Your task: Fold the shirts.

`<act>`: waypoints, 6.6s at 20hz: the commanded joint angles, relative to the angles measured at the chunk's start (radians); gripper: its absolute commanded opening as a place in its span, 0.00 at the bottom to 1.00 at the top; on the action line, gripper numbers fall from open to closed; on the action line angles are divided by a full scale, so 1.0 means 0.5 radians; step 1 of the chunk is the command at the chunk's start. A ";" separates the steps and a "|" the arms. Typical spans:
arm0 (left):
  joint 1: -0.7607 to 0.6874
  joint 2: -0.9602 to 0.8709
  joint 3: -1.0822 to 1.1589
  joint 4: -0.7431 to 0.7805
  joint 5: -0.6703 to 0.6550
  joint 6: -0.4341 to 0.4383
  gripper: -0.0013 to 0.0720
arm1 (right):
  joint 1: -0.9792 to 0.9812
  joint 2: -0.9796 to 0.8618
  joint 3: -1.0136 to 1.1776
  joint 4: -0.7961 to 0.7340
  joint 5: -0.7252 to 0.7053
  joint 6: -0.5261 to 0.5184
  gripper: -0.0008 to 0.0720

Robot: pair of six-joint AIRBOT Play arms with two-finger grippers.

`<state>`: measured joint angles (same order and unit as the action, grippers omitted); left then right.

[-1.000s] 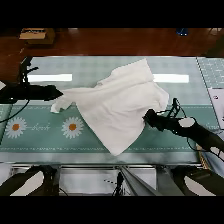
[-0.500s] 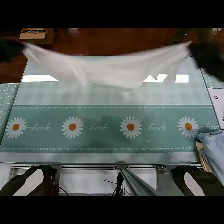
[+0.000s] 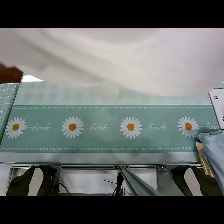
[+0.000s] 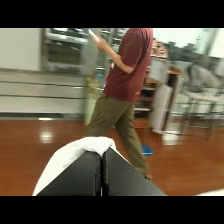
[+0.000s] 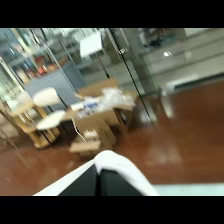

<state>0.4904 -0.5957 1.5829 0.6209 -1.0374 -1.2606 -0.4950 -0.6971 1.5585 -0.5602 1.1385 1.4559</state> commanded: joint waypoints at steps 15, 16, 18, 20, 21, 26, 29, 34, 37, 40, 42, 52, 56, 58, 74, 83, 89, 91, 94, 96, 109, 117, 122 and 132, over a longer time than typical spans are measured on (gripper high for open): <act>-0.243 -0.313 -1.317 0.330 -0.216 0.010 0.04 | 0.192 -0.957 0.078 -0.958 1.368 0.040 0.04; -0.275 -0.412 -1.354 0.266 -0.110 0.062 0.04 | 0.308 -1.076 0.078 -1.013 1.287 0.014 0.04; -0.342 -0.615 -1.357 0.268 0.039 0.099 0.04 | 0.473 -1.295 0.078 -1.142 1.015 -0.021 0.04; -0.390 -0.800 -1.357 0.267 0.132 0.159 0.04 | 0.565 -1.498 0.078 -1.158 0.728 -0.068 0.04; -0.409 -0.889 -1.357 0.267 0.148 0.203 0.04 | 0.590 -1.588 0.078 -1.157 0.592 -0.070 0.04; -0.501 -1.187 -1.357 0.268 0.154 0.203 0.04 | 0.624 -1.937 0.078 -1.114 0.148 0.008 0.04; -0.575 -1.253 -1.357 0.268 0.159 0.202 0.04 | 0.624 -2.054 0.079 -1.114 0.079 0.008 0.05; -0.620 -1.255 -1.356 0.269 0.169 0.203 0.04 | 0.566 -1.962 0.083 -1.122 0.348 -0.141 0.53; -0.620 -1.255 -1.357 0.268 0.169 0.202 0.04 | 0.397 -1.783 0.082 -1.795 0.536 -0.081 0.62; -0.620 -1.255 -1.357 0.268 0.169 0.202 0.04 | 0.060 -1.683 -0.138 -1.542 0.681 -0.027 0.62; -0.620 -1.255 -1.357 0.268 0.169 0.203 0.04 | -0.066 -1.601 -0.528 -1.131 0.652 -0.128 0.62; -0.620 -1.255 -1.356 0.268 0.169 0.202 0.04 | 0.288 -1.476 -1.431 -0.577 -0.057 -0.349 0.73; -0.620 -1.255 -1.353 0.269 0.169 0.203 0.04 | 0.529 -1.479 -1.431 -0.590 -0.296 -0.216 0.73; -0.617 -1.255 -1.337 0.268 0.169 0.233 0.04 | 0.618 -1.489 -1.431 -0.668 -0.343 -0.087 0.72; -0.541 -1.144 -0.640 -0.018 -0.096 0.247 0.04 | 0.077 -0.439 -0.940 -0.169 0.277 -0.485 0.04; -0.541 -0.420 0.954 0.587 -0.014 -0.084 0.04 | 0.048 -0.247 0.862 -0.468 -0.165 -0.092 0.04; -0.540 0.080 0.997 1.392 -0.597 -0.557 0.04 | 0.048 -0.045 1.251 -1.489 0.625 0.158 0.04; -0.540 0.080 0.996 1.393 -0.993 -0.565 0.04 | 0.048 -0.024 1.251 -1.486 1.047 0.156 0.04; -0.540 0.069 0.836 1.392 -1.356 -0.538 0.04 | 0.076 -0.025 1.152 -1.459 1.346 0.117 0.04; -0.541 0.067 0.611 1.391 -1.421 -0.512 0.04 | 0.189 -0.025 0.903 -1.456 1.395 0.076 0.04; -0.662 -0.879 -0.727 0.903 -0.136 -0.006 0.04 | 0.745 -1.101 -0.219 -1.395 0.112 -0.097 0.04; -0.979 -1.614 -0.727 0.904 0.925 0.043 0.04 | 0.771 -1.685 -0.219 -1.133 -0.948 -0.097 0.04; -1.020 -1.904 -0.727 0.903 1.114 0.043 0.04 | 0.771 -1.930 -0.219 -1.130 -0.956 -0.126 0.04; -0.948 -1.862 -0.631 0.967 0.352 0.089 0.04 | 0.670 -1.899 -0.219 -1.153 -0.413 -0.153 0.04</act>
<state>0.0013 -1.5410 1.2423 1.0809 -0.6365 -1.2213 -0.1375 -1.6684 1.4490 -1.1313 0.7910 1.3804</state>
